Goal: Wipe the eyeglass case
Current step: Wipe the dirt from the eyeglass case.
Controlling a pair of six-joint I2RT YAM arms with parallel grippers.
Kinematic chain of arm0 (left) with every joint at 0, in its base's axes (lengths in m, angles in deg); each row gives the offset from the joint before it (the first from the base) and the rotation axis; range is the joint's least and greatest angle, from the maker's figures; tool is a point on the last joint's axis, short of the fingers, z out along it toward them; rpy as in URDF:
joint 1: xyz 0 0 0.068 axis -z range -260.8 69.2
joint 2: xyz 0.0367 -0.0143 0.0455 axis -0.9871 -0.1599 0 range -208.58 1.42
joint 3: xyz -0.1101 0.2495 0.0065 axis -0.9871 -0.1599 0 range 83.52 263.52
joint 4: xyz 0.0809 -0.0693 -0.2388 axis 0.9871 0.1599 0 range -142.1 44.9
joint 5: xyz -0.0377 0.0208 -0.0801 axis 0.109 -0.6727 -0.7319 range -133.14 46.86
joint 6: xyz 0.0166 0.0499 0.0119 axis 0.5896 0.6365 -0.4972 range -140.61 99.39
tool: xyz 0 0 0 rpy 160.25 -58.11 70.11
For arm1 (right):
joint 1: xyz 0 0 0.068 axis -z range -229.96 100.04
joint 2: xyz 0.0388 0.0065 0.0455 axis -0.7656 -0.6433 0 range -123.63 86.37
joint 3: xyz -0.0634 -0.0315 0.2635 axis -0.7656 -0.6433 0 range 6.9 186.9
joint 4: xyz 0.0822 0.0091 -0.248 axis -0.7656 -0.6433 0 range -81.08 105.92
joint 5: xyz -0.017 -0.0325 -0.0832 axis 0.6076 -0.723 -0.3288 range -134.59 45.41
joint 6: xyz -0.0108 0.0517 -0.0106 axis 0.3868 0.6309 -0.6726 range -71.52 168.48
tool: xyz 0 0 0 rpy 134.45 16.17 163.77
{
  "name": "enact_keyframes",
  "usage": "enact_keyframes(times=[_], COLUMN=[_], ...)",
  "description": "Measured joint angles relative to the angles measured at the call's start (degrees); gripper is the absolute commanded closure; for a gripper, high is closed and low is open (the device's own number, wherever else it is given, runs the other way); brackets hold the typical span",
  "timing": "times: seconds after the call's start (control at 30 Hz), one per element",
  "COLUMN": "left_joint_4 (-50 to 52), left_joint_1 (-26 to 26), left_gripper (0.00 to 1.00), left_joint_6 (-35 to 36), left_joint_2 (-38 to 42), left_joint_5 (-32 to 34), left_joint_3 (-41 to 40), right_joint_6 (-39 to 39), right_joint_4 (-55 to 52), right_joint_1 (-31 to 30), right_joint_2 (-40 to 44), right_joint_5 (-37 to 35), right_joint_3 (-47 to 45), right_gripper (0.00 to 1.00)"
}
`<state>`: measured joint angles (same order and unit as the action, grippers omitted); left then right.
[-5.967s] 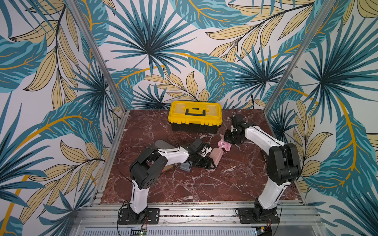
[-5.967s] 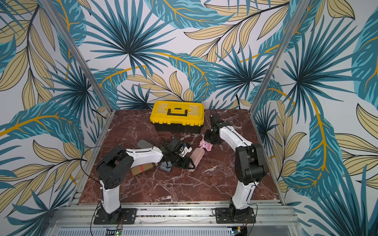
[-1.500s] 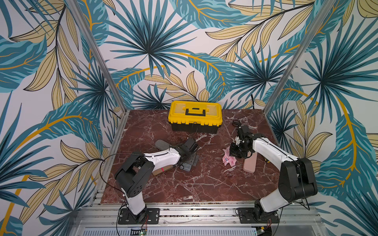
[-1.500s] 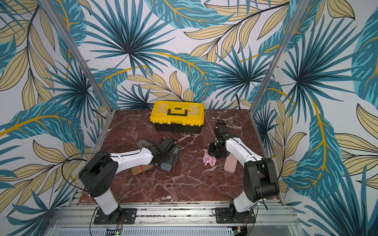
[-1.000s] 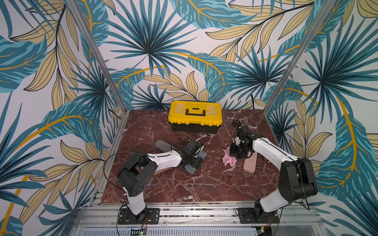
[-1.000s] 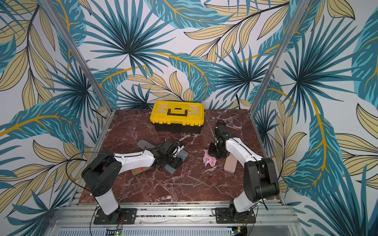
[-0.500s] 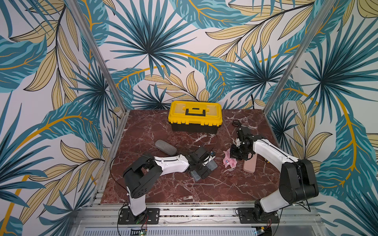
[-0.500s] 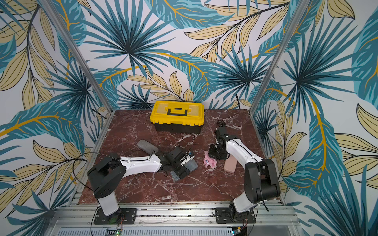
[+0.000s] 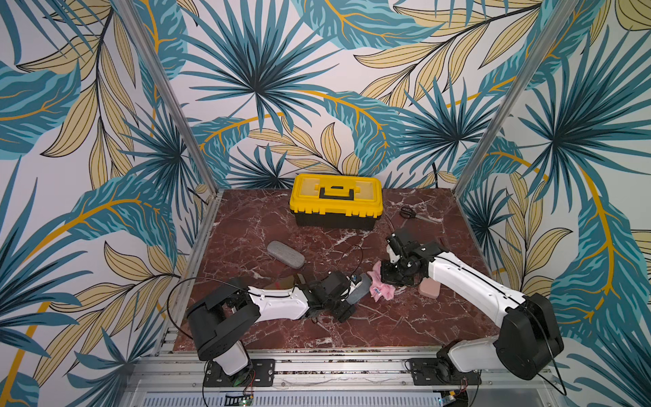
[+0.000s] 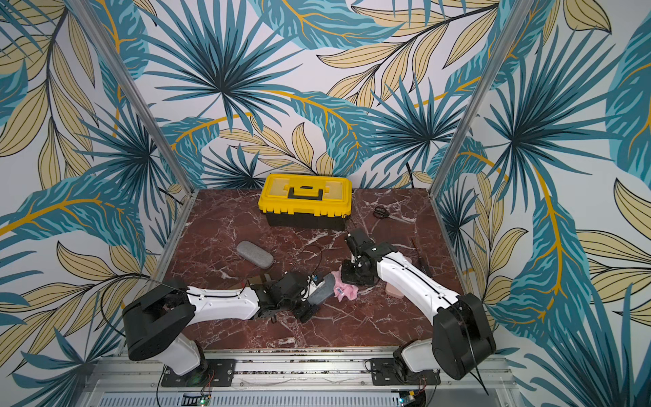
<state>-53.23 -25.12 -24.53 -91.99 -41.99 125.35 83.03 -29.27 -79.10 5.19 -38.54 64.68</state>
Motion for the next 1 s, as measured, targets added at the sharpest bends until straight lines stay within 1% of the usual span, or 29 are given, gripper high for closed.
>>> enact_keyframes(times=[0.07, 0.13, 0.27, 0.37, 0.43, 0.47, 0.5, 0.6, 0.63, 0.7, 0.77, 0.8, 0.83, 0.93, 1.0], left_joint_4=[-2.6, -5.2, -9.1, -11.7, -13.0, -13.7, -14.7, -17.1, -18.0, -19.3, -20.1, -20.3, -20.5, -21.3, -22.2], left_joint_1=[0.0, 0.0, 0.0, 0.0, 0.0, 0.0, 0.0, 0.0, 0.0, 0.0, 0.0, 0.0, 0.0, 0.0, 0.0], left_gripper=[0.18, 0.19, 0.2, 0.27, 0.34, 0.37, 0.42, 0.5, 0.53, 0.54, 0.56, 0.57, 0.59, 0.6, 0.63], left_joint_6=[0.1, 0.3, 0.2, 0.1, 0.7, 0.8, 0.8, 0.5, 0.5, 0.5, 0.5, 0.4, 0.4, 0.0, 0.0], left_joint_2=[0.1, 0.4, 1.6, 1.7, 1.7, 1.7, 1.7, 1.7, 1.7, 1.7, 1.7, 1.7, 1.7, 1.7, 1.7], left_joint_5=[0.5, 0.8, 0.8, 0.6, 0.7, 1.0, 1.0, 1.1, 1.1, 1.2, 1.3, 1.3, 1.3, 1.4, 1.6], left_joint_3=[-1.3, -3.3, -7.3, -8.9, -9.5, -9.9, -10.4, -11.6, -12.1, -12.8, -13.2, -13.3, -13.4, -13.7, -14.4], right_joint_6=[2.3, 4.8, 8.0, 8.2, 6.9, 6.0, 5.0, 1.8, 0.8, -0.5, -0.7, -0.3, 0.7, 4.8, 7.2], right_joint_4=[0.5, 2.5, 6.3, 7.8, 5.9, 4.4, 2.3, -2.7, -3.5, -4.7, -5.0, -4.5, -2.9, 3.7, 8.2], right_joint_1=[-3.2, -5.8, -7.2, -7.2, -6.6, -6.4, -6.3, -5.4, -5.0, -4.9, -5.7, -6.5, -7.5, -9.7, -9.8], right_joint_2=[-0.9, -2.4, -5.8, -9.6, -13.0, -13.9, -15.0, -17.7, -17.9, -17.6, -17.0, -16.6, -16.1, -15.0, -15.0], right_joint_5=[0.3, 1.6, 4.4, 6.0, 5.9, 4.9, 1.9, -8.5, -11.0, -13.2, -11.9, -9.9, -7.1, 2.2, 7.2], right_joint_3=[-0.2, -0.5, -0.6, -0.3, 1.7, 3.4, 5.5, 10.7, 11.5, 12.2, 12.1, 11.8, 10.9, 6.8, 4.2], right_gripper=[1.0, 1.0, 1.0, 1.0, 1.0, 1.0, 1.0, 1.0, 1.0, 1.0, 1.0, 1.0, 1.0, 1.0, 1.0])
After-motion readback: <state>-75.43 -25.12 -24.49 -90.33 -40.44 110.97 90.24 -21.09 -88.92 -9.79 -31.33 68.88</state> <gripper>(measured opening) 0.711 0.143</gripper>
